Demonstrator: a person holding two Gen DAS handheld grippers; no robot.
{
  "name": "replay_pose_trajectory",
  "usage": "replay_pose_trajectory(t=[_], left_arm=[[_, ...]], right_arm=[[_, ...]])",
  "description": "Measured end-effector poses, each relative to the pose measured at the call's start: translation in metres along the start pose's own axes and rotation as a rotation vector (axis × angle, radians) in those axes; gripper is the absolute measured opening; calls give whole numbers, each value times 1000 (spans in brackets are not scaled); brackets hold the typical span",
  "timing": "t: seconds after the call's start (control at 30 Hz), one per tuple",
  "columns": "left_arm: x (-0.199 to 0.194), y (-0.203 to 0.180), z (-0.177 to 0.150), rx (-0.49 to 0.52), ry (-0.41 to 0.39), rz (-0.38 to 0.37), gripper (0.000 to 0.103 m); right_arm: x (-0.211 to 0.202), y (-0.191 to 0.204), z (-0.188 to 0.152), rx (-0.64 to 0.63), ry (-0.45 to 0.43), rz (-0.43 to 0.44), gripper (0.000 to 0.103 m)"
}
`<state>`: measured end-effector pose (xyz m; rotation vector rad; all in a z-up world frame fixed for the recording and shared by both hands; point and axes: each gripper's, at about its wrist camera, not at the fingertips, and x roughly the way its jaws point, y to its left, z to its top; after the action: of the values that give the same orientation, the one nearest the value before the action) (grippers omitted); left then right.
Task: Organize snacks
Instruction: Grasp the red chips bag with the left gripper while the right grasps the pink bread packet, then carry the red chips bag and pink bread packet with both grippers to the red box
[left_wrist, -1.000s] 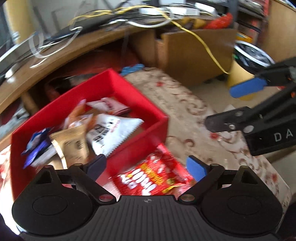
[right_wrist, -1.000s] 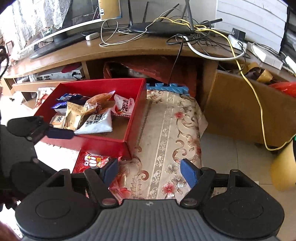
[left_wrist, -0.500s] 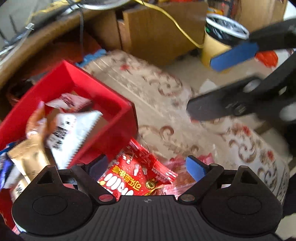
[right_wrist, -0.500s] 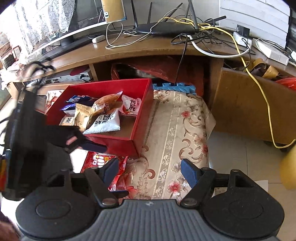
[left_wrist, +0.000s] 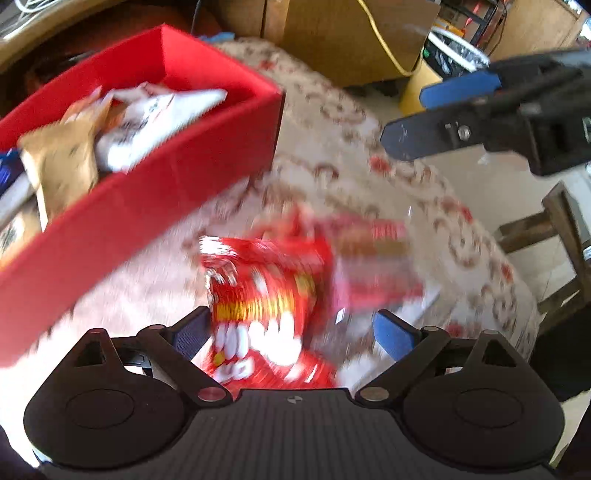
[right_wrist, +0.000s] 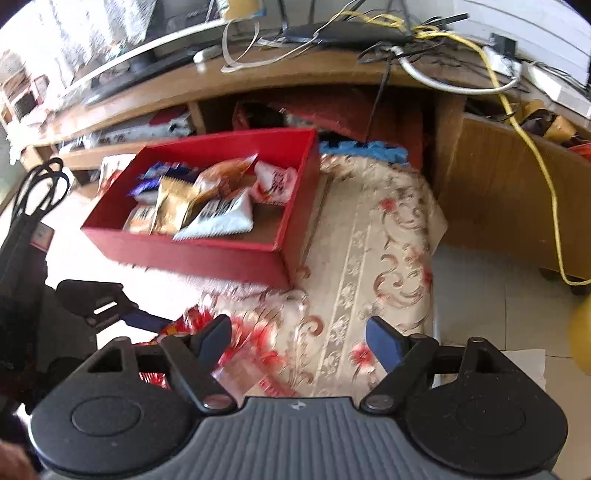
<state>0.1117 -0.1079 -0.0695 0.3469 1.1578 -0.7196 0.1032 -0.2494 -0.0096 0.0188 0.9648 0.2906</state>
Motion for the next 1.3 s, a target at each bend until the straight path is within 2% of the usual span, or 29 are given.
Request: replay_pose_trajectory(t=[0.07, 0.2, 0.33, 0.47, 0.6, 0.7, 0.77, 0.87, 1.0, 1.07, 1.1, 1.13, 1.2, 1.3], left_arm=[[-2, 3, -4, -16, -4, 21, 96], [-5, 14, 3, -108, -46, 13, 96], [5, 8, 9, -134, -68, 60, 94], [-2, 9, 1, -123, -66, 116, 74], [-16, 27, -15, -210, -38, 102, 68], [-24, 32, -30, -236, -33, 113, 68], [-26, 34, -34, -241, -36, 115, 69], [-23, 28, -32, -221, -31, 125, 85], [-13, 27, -23, -187, -44, 155, 88], [-8, 29, -20, -175, -47, 189, 89], [-7, 30, -19, -167, -51, 197, 90], [-6, 30, -19, -162, -50, 209, 91], [-3, 33, -20, -161, -39, 234, 98], [-2, 37, -21, -179, -42, 232, 99]], right_arm=[[8, 5, -4, -32, 30, 4, 79], [18, 8, -8, -75, 73, -8, 79], [23, 4, -12, -85, 97, -18, 79], [27, 5, -17, -99, 114, -8, 79], [34, 15, -19, -140, 135, 7, 79], [43, 21, -19, -163, 152, 7, 79], [54, 26, -21, -187, 180, -5, 79], [71, 36, -26, -239, 217, -23, 79], [76, 42, -26, -257, 203, -36, 82], [79, 38, -27, -231, 210, -42, 89], [81, 35, -26, -206, 219, -49, 98], [85, 32, -27, -184, 232, -51, 103], [85, 33, -28, -185, 227, -59, 103], [86, 32, -28, -168, 230, -64, 103]])
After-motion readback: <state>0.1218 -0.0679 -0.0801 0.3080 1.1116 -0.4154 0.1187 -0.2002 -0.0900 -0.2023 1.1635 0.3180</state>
